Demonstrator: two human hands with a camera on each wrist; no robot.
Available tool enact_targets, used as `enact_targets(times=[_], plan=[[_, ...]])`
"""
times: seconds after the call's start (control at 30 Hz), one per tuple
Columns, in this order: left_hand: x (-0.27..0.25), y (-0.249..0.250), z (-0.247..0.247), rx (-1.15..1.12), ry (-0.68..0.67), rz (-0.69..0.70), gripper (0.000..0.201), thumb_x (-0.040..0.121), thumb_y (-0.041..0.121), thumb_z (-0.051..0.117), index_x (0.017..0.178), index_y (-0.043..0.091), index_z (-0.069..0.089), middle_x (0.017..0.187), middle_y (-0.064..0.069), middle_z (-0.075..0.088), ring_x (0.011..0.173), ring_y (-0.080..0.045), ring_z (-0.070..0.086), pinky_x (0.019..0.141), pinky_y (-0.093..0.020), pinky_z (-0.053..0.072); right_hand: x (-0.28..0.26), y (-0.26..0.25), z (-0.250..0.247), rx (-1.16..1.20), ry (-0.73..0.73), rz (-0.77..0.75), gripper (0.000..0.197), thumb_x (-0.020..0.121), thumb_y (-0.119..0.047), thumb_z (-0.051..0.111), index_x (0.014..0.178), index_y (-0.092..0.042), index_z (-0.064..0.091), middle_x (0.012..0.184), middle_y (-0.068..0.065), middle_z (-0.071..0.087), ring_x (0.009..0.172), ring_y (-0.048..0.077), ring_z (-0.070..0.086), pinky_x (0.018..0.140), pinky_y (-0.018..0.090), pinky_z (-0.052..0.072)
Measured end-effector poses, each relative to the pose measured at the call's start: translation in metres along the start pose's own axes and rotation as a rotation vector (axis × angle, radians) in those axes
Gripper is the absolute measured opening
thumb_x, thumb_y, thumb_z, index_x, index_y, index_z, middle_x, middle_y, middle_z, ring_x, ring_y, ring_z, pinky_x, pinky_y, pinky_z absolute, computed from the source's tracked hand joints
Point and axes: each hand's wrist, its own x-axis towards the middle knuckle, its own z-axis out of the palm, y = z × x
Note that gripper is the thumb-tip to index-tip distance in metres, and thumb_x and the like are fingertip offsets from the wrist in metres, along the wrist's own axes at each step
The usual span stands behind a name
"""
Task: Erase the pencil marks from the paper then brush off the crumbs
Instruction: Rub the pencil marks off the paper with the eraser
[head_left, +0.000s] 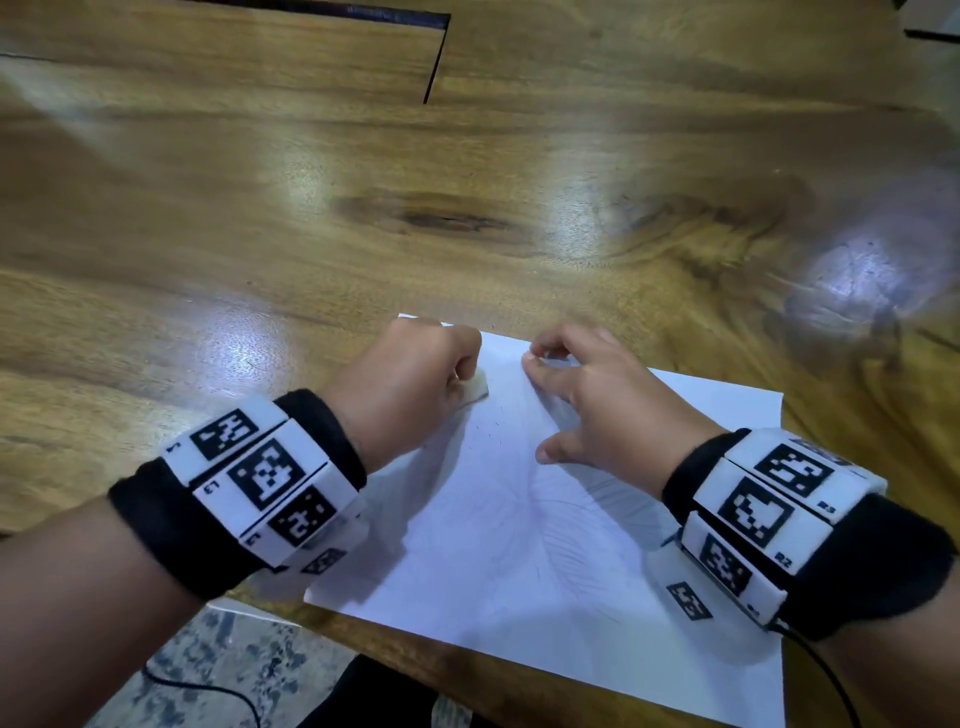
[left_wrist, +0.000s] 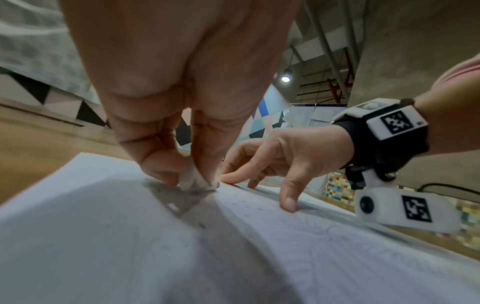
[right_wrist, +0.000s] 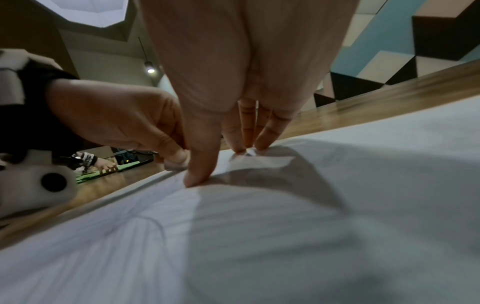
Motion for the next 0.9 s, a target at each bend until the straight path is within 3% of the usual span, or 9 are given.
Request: enact_targets(times=[0.2,0.27,0.37,0.47,0.5,0.6,0.67,0.8,0.9], plan=[[0.007,-0.003,-0.001,-0.003,-0.049,-0.034,0.011,0.079,0.021,0.064,0.081,0.015,0.056,0.067,0.004,0.057,0.062,-0.014,0.051,0.052,-0.022,0.038,-0.018,0.012,0.000,0.059,0.035,0.068,0.079,0.069,-0.035,0.077,0.138,-0.016,0.043,0.135,-0.002,0.034,0.121,0.014,0.026,0.090,0.009,0.018],[0.016,0.001,-0.004,-0.055,-0.031,-0.053,0.012,0.078,0.023,0.066,0.086,0.017,0.059,0.064,0.006,0.058,0.057,-0.005,0.049,0.048,-0.012,0.036,-0.017,0.010,0.001,0.048,0.036,0.066,0.080,0.069,-0.037,0.076,0.138,-0.015,0.042,0.135,-0.001,0.033,0.122,0.015,0.025,0.091,0.009,0.018],[0.031,0.008,-0.005,-0.080,0.052,-0.057,0.012,0.078,0.023,0.066,0.084,0.012,0.066,0.067,0.000,0.059,0.062,-0.012,0.051,0.047,-0.006,0.033,-0.018,0.011,0.000,0.027,0.031,0.061,0.080,0.070,-0.040,0.074,0.139,-0.016,0.041,0.135,-0.001,0.032,0.123,0.015,0.024,0.091,0.008,0.014],[0.026,0.013,0.004,-0.061,0.054,-0.033,0.012,0.077,0.022,0.066,0.077,0.010,0.066,0.065,0.002,0.056,0.070,-0.018,0.052,0.065,-0.023,0.045,-0.018,0.011,0.000,0.009,0.025,0.055,0.077,0.071,-0.042,0.073,0.137,-0.015,0.044,0.135,-0.001,0.032,0.122,0.016,0.025,0.090,0.009,0.013],[0.021,0.014,0.008,-0.048,0.024,-0.002,0.012,0.077,0.022,0.065,0.075,0.009,0.066,0.063,0.002,0.056,0.069,-0.018,0.051,0.064,-0.024,0.044,-0.018,0.011,-0.001,0.004,0.026,0.054,0.077,0.070,-0.042,0.073,0.137,-0.015,0.044,0.135,-0.001,0.031,0.122,0.017,0.025,0.090,0.008,0.012],[0.009,0.017,0.011,0.004,-0.129,0.121,0.009,0.077,0.018,0.065,0.074,0.009,0.066,0.063,0.002,0.056,0.060,-0.017,0.047,0.051,-0.010,0.029,-0.017,0.011,0.000,0.001,0.022,0.054,0.080,0.070,-0.043,0.072,0.139,-0.016,0.041,0.136,-0.001,0.030,0.123,0.017,0.025,0.089,0.008,0.012],[0.016,0.013,0.003,0.040,-0.141,0.126,0.005,0.077,0.011,0.063,0.080,0.010,0.067,0.067,0.002,0.056,0.059,-0.013,0.047,0.050,-0.016,0.030,-0.017,0.012,0.000,0.001,0.029,0.052,0.079,0.070,-0.043,0.073,0.138,-0.016,0.042,0.136,-0.001,0.030,0.122,0.016,0.025,0.090,0.009,0.013],[0.039,0.003,-0.011,0.047,0.021,-0.017,0.006,0.081,0.010,0.059,0.084,0.007,0.063,0.077,-0.006,0.060,0.072,-0.019,0.050,0.062,-0.024,0.034,-0.017,0.011,0.001,0.009,0.031,0.052,0.081,0.071,-0.042,0.073,0.139,-0.016,0.040,0.135,-0.001,0.030,0.123,0.016,0.025,0.092,0.010,0.015],[0.022,0.012,0.000,0.076,-0.092,0.098,0.010,0.082,0.014,0.055,0.085,0.008,0.062,0.078,-0.005,0.058,0.073,-0.019,0.047,0.063,-0.025,0.033,-0.016,0.010,0.000,0.001,0.032,0.055,0.079,0.069,-0.043,0.074,0.137,-0.016,0.044,0.135,-0.001,0.031,0.121,0.017,0.026,0.090,0.010,0.015]])
